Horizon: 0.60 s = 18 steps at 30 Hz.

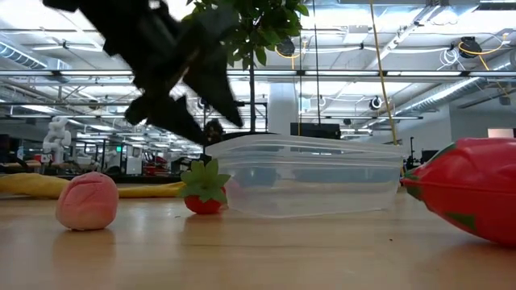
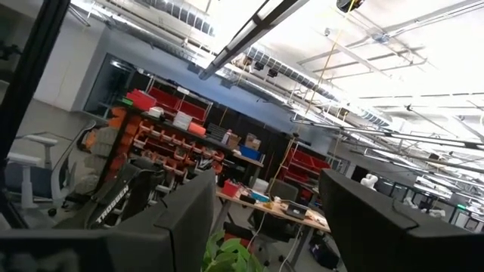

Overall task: Pick and placing Produce into tupperware
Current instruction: Put the top lychee into the transparent bin

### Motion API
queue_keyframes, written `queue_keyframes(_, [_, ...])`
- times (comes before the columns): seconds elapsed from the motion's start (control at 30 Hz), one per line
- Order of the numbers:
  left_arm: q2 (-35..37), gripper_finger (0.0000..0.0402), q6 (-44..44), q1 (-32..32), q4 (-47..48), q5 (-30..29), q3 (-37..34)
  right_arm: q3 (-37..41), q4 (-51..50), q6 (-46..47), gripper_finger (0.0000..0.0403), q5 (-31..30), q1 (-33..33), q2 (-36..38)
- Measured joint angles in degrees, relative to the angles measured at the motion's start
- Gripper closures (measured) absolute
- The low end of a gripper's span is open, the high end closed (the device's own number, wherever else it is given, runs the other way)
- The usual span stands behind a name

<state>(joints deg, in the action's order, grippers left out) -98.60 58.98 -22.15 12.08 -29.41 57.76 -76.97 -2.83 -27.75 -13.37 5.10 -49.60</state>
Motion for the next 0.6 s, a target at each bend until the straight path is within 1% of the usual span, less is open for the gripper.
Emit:
queue_keyframes(0.07, [0.8,0.0108,0.0,0.0,2.8,-1.8,-0.1,0.0,-0.1,0.0,0.0174,0.0,0.0,0.0])
queue_keyframes(0.17, [0.8,0.0108,0.2,0.5,3.4,-2.8,-0.2,0.0,-0.5,0.0,0.0174,0.0,0.0,0.0])
queue_keyframes(0.4, [-1.5,0.0108,0.2,2.2,4.1,-0.3,-0.2,0.0,-0.5,0.0,0.0174,0.0,0.0,0.0])
queue_keyframes(0.6, [-1.6,0.0108,-0.4,3.2,4.2,0.8,-0.1,0.0,-0.9,0.0,0.0174,0.0,0.0,0.0])
